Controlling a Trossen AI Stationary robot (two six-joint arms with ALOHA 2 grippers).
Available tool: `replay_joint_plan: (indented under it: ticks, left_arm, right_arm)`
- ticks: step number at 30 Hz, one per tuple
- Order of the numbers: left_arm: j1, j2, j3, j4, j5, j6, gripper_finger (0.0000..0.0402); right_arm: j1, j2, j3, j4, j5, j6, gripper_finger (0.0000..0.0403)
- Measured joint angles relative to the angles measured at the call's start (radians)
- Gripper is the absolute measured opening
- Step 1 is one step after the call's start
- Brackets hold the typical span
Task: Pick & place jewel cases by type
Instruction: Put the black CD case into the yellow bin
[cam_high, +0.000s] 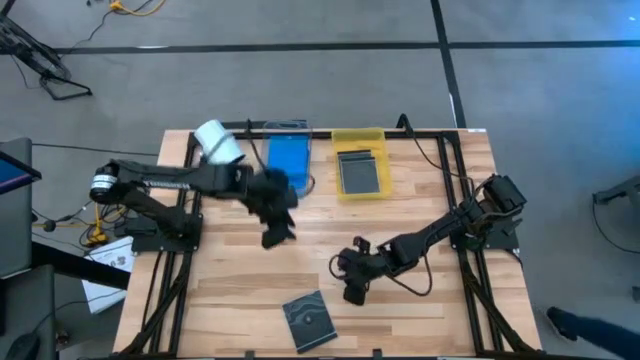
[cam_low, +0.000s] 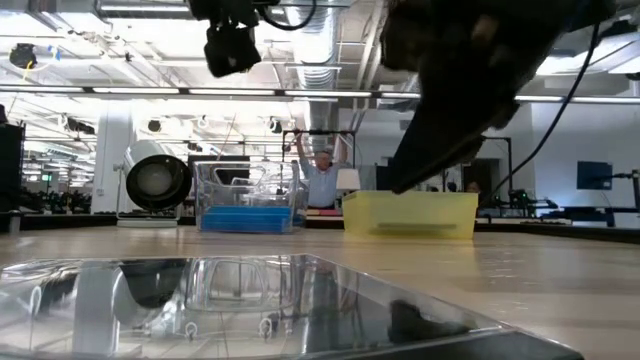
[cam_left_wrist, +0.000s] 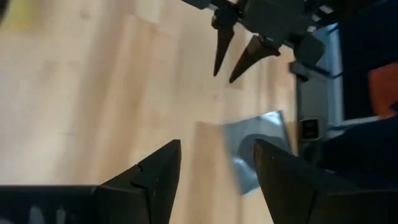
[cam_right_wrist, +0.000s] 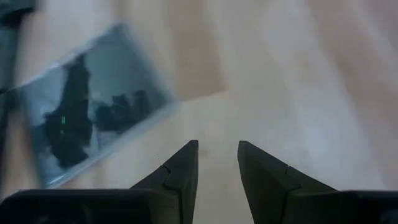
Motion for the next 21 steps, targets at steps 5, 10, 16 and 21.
replay_joint_plan:
  ticks: [5, 10, 16, 21]
  left_arm:
    - [-0.14, 0.0, -0.154, 0.298, -0.032, -0.251, 0.0195]
    - [-0.348, 0.013, -0.255, 0.474, -0.167, -0.372, 0.0195]
    - [-0.614, 0.071, -0.269, 0.497, -0.469, -0.432, 0.0195]
    - [-0.735, 0.177, -0.268, 0.519, -0.592, -0.531, 0.0195]
  right_arm:
    - [0.075, 0.0, 0.0, 0.076, -0.059, -0.079, 0.0108]
    - [0.124, 0.0, 0.0, 0.046, -0.076, -0.084, 0.0108]
    - [0.144, 0.006, 0.0, 0.047, -0.078, -0.083, 0.0108]
    - [0.149, 0.006, 0.0, 0.058, -0.078, -0.098, 0.0108]
